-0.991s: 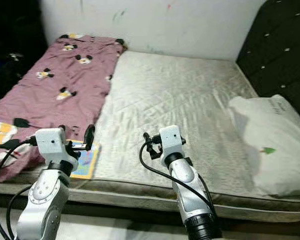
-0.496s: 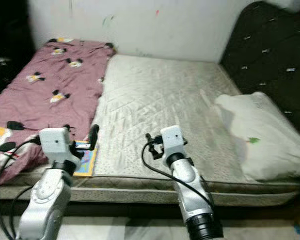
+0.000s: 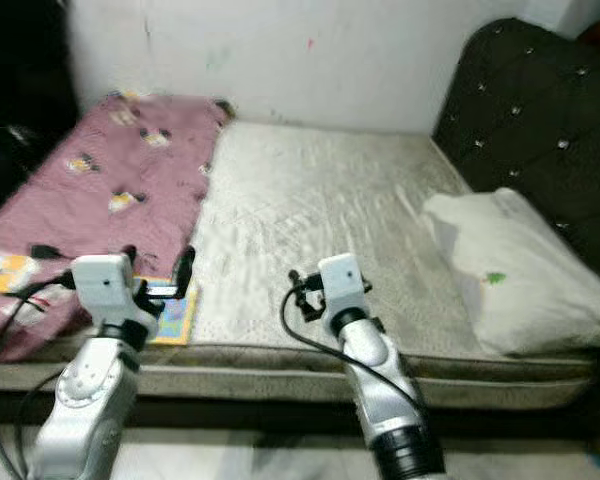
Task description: Clean up the room
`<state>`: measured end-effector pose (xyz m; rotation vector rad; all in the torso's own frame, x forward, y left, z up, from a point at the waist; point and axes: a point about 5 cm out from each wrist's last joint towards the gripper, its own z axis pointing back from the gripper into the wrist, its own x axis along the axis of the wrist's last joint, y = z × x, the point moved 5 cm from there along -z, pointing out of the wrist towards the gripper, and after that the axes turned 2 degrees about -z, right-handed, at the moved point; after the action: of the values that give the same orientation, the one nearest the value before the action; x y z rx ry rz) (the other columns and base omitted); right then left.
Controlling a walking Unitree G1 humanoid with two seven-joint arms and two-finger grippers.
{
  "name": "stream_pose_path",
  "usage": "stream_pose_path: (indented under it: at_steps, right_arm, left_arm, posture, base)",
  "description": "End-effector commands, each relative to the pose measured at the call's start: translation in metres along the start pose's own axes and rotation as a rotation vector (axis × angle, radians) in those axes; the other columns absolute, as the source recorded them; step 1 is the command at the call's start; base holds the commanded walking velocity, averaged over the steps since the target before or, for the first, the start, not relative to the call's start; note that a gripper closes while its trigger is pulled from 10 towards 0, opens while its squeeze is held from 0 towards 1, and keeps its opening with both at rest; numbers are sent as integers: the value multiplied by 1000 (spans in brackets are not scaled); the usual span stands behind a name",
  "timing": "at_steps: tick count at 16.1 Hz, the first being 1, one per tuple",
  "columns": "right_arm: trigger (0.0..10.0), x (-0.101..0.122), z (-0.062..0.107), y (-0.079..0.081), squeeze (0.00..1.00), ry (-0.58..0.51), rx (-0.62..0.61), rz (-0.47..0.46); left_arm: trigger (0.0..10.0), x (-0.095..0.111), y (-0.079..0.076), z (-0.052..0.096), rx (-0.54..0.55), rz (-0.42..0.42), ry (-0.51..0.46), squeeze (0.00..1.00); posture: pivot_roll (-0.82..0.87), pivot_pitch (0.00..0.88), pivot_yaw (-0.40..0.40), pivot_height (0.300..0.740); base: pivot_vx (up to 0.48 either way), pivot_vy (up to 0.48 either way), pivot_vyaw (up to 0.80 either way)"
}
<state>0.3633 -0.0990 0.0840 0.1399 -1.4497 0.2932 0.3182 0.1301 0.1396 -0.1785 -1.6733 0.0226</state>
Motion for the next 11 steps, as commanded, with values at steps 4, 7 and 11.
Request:
stream_pose_path:
  at_steps: [4,7,11]
  right_arm:
    - [10000,3,-1,-1,0,-10,-5,-2]
    - [10000,2,-1,-1,0,-9,-8,-4]
    - [10000,1,-1,-2,0,-7,-15,-6]
  left_arm:
    - [10000,0,-2,-1,-6,-4,4,0]
    - [10000,-3,1,-2,28,-19,18,0]
    - [10000,-3,2,-2,34,-22,23,0]
  posture:
    - [42,4,-60,740]
    - [40,8,-57,740]
    - [40,10,-55,740]
  base:
    - [438,0,0]
    - [0,0,0]
    - [0,0,0]
